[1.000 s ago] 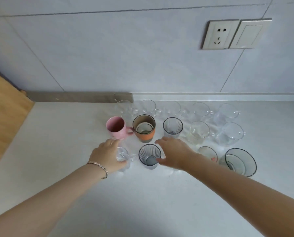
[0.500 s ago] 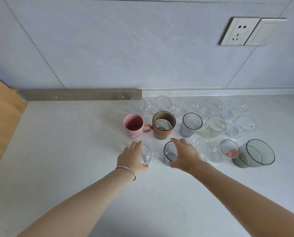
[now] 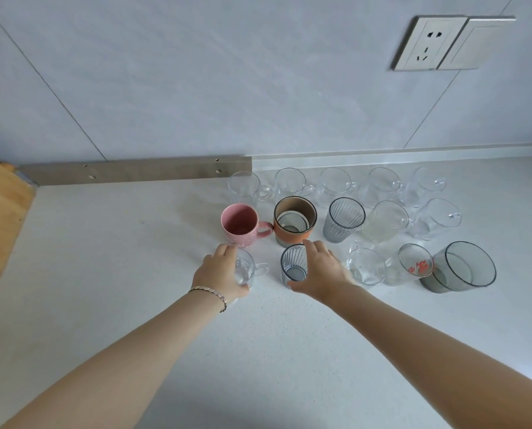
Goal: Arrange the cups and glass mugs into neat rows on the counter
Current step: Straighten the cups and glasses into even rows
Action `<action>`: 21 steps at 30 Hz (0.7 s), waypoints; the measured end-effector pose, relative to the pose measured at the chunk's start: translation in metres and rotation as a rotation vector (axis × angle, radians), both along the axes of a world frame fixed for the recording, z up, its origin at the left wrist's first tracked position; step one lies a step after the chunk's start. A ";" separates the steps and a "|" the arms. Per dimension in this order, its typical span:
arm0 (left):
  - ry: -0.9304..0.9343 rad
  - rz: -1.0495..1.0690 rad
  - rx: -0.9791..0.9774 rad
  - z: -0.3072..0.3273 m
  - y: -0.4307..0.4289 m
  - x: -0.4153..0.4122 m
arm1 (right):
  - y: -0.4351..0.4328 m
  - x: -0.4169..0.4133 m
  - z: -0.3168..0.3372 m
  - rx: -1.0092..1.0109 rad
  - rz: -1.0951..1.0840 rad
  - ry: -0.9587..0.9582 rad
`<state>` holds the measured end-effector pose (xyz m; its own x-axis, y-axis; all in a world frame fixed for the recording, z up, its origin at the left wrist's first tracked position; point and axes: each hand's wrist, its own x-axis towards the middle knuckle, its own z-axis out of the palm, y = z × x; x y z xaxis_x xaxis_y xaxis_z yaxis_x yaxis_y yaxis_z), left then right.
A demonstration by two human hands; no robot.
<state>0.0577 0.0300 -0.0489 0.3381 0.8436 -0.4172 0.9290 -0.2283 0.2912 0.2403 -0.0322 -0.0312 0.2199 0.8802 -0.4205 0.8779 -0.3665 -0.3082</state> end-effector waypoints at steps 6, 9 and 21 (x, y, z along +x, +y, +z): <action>0.131 -0.040 0.009 0.008 -0.002 0.000 | -0.016 0.014 0.013 0.014 0.010 -0.003; 0.166 -0.110 0.228 0.023 -0.011 0.018 | -0.028 0.045 0.027 0.068 0.043 -0.014; 0.120 -0.193 0.033 0.038 -0.074 0.205 | -0.059 0.186 0.026 -0.095 0.222 -0.112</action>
<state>0.2627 -0.0441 -0.0111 0.4441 0.7820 -0.4373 0.8947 -0.4128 0.1706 0.4266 -0.0909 -0.0053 0.0756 0.8697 -0.4877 0.9666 -0.1839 -0.1783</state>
